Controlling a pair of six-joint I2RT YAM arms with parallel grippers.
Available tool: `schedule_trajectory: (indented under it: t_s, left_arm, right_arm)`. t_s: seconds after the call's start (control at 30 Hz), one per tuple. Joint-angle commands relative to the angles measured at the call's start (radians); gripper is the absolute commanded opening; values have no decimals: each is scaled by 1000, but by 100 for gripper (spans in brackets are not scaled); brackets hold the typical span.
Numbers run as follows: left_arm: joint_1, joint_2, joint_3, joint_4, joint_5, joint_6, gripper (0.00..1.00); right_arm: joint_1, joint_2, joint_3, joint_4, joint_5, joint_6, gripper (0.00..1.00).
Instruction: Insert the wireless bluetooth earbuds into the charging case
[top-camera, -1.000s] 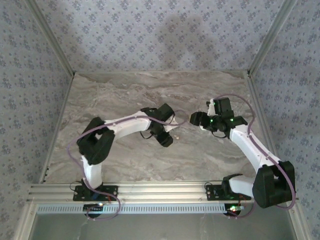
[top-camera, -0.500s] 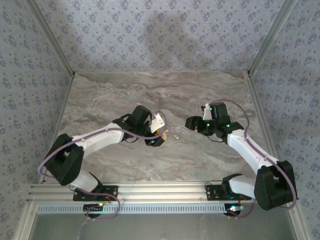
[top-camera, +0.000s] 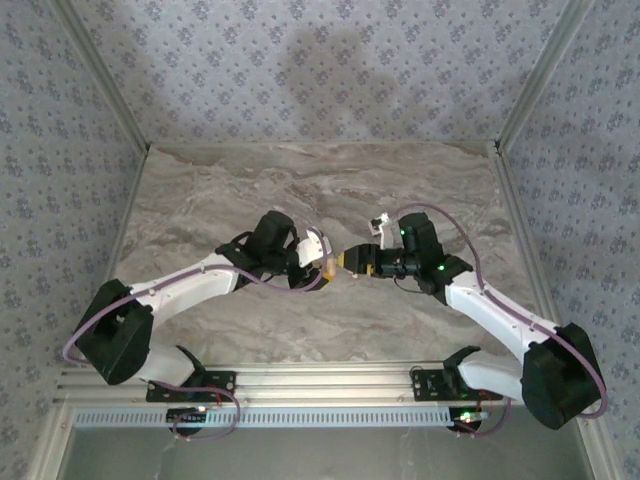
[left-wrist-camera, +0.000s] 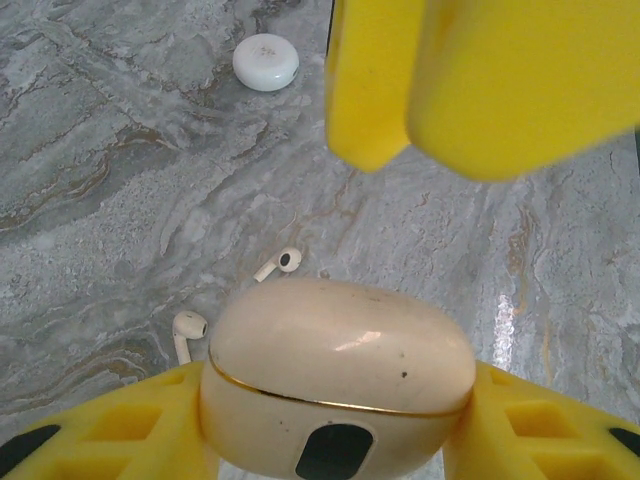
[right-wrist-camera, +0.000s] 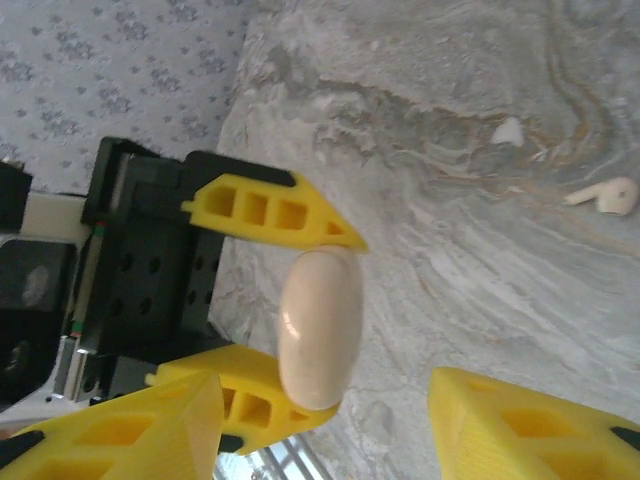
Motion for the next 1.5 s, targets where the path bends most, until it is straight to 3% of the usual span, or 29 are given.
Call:
schedule_trajectory:
  t_s: [0.0,0.33,0.63,0.93,1.03,1.13,1.3,1.47]
  left_arm:
    - [-3,-31,0,24,28,20,50]
    - [-2,-34,12,11,29,17,49]
    - [-2,-55,16,11,34,11,49]
    - [-2,-71,23,11,35,-1,50]
    - [-2,-72,30,4,34,-2,55]
    - [4,-74,39,-10,38,-5,63]
    - [64,-87,56,-57,147,-22,78]
    - [92,-123,86,-170,266,116,77]
  right_arm:
    - [20,29,26,44,-31,15,56]
    - [74,117,94,13,-17,-18,55]
    - [90,149,114,-9,-13,-44,47]
    - [100,164,144,-52,-4,-95,34]
    - [102,152,145,-77,12,-125,30]
    - [100,118,140,-116,47,-193,26]
    - [77,30,146,-239,95,-400,24]
    - [56,-21,194,-352,83,-678,23]
